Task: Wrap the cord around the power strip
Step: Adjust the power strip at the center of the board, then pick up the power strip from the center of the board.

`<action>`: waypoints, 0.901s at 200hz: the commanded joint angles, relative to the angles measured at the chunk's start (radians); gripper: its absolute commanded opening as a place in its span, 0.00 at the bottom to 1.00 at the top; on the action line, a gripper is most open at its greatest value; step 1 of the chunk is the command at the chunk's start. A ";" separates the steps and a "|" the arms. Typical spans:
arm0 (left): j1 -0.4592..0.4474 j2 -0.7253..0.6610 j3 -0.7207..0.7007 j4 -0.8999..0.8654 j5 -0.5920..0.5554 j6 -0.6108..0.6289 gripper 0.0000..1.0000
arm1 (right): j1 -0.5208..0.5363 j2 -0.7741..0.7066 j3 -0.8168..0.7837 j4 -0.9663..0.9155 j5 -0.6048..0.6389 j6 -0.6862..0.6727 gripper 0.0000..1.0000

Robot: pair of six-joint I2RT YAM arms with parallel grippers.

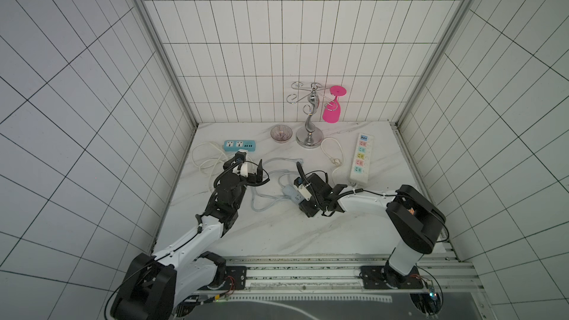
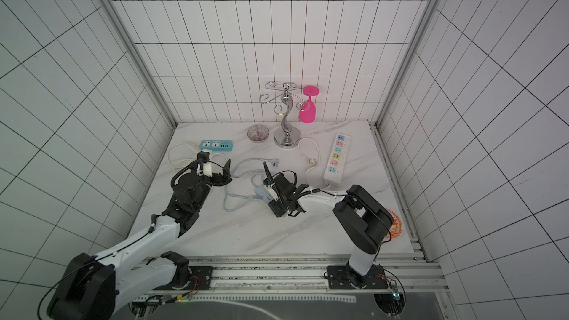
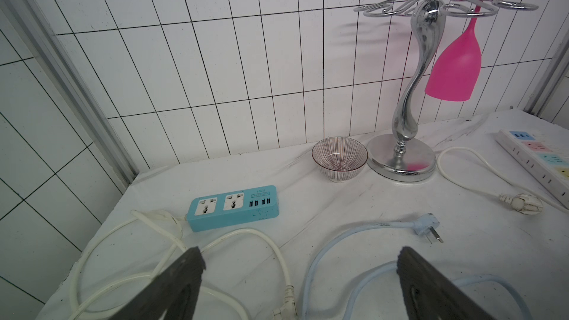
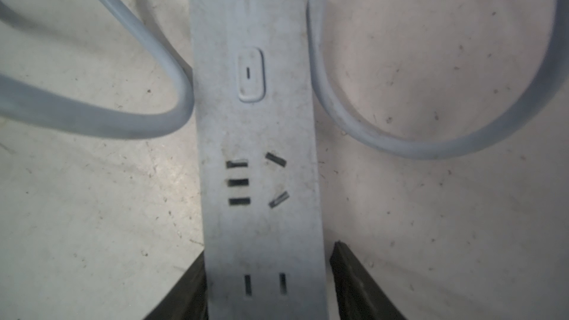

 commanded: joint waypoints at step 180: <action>-0.004 0.009 0.008 0.026 0.015 0.002 0.98 | 0.029 0.038 -0.132 -0.175 -0.099 0.125 0.60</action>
